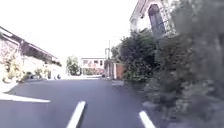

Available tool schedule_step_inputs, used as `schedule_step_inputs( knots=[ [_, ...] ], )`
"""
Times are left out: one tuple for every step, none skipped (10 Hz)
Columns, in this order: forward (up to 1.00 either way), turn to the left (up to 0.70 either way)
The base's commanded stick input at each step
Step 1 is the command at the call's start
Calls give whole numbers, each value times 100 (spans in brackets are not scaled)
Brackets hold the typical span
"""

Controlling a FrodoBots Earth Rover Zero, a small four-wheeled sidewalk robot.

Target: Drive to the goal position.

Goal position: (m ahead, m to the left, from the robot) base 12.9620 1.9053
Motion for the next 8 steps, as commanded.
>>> schedule_step_inputs(
  knots=[
    [85, 0],
    [85, 0],
    [85, 0],
    [85, 0],
    [85, 0],
    [85, 0],
    [85, 0],
    [85, 0]
  ],
)
